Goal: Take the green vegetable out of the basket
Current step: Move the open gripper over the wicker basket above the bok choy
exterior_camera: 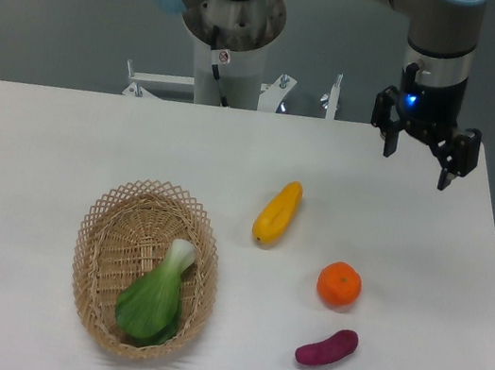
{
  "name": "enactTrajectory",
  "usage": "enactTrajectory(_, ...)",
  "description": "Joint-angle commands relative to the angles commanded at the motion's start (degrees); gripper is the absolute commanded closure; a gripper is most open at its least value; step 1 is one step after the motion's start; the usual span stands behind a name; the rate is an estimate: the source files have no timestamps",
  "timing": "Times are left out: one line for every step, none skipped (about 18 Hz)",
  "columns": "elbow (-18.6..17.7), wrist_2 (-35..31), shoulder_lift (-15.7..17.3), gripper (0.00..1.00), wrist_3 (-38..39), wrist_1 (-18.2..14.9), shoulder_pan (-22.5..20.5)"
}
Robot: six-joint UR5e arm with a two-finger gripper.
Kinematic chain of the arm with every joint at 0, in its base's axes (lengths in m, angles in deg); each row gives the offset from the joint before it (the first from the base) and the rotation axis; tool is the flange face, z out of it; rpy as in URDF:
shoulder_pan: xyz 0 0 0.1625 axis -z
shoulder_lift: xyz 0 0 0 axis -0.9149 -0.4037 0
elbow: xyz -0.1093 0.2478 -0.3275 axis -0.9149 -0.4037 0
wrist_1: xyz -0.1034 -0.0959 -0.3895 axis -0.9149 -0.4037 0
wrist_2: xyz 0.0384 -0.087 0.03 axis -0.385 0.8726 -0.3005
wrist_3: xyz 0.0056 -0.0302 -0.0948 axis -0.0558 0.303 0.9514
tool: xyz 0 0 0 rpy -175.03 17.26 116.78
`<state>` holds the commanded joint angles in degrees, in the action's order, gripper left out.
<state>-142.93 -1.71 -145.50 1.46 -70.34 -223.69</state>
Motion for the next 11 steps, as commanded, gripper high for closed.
enactTrajectory(-0.1,0.0,0.0,0.0,0.0,0.2,0.0)
enactTrajectory(0.0,0.0,-0.1,0.0,0.1,0.1,0.1)
enactTrajectory(-0.1,0.0,-0.2,0.0,0.1,0.0,0.2)
enactTrajectory(-0.3,0.1,-0.2,0.0,0.1,0.0,0.3)
enactTrajectory(-0.9,0.0,0.0,0.0,0.1,0.0,0.4)
enactTrajectory(-1.4,0.0,0.2,0.0,0.1,0.0,0.4)
enactTrajectory(-1.8,0.2,0.2,0.0,0.0,0.0,0.5)
enactTrajectory(-2.3,0.9,0.1,0.0,0.3,0.0,1.1)
enactTrajectory(-2.9,1.6,0.3,0.0,1.7,0.0,1.5)
enactTrajectory(-3.5,1.8,0.3,0.0,3.9,0.1,1.8)
enactTrajectory(-4.0,2.0,0.3,0.0,6.7,0.1,2.5)
